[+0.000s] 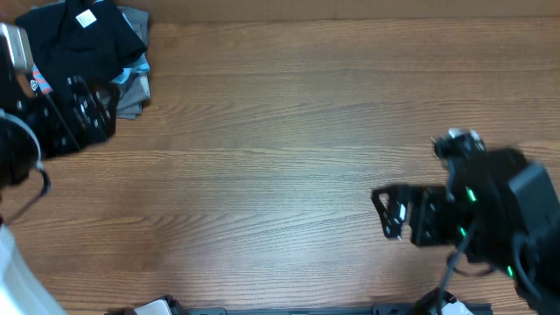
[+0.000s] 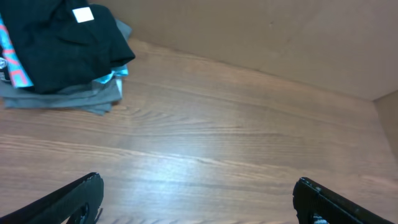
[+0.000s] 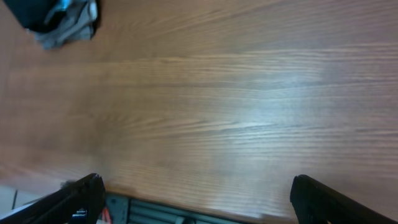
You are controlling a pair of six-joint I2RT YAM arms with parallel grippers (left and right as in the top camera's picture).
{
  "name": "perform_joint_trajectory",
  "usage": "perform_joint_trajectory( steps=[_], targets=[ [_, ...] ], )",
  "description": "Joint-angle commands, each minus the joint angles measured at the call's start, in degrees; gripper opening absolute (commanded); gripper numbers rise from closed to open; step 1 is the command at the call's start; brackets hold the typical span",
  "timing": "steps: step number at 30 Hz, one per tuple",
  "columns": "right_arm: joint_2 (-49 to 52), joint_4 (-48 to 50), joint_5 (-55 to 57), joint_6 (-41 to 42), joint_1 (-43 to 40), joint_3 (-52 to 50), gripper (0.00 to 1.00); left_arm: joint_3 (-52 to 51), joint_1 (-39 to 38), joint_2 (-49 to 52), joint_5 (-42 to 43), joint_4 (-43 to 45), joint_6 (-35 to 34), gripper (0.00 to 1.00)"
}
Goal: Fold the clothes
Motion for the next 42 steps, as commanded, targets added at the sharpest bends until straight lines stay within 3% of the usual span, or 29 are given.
perform_joint_trajectory(
  steps=[1,9,17,42],
  targets=[
    [-8.41,5.25,3.50,4.85,0.50,-11.04,1.00,-3.26,-0.37,-6.32,-1.57,-0.37,2.71,1.00],
    [-22.88,27.74,1.03,5.14,0.48,-32.92,1.00,-24.24,-0.35,-24.55,1.73,1.33,2.93,1.00],
    [-21.03,32.30,1.44,5.16,0.48,-34.86,1.00,-42.66,-0.37,-37.90,1.40,7.02,2.95,1.00],
    [-19.10,31.45,1.44,5.16,0.48,-34.86,1.00,-47.76,-0.35,-38.34,1.25,6.95,2.95,1.00]
  ],
)
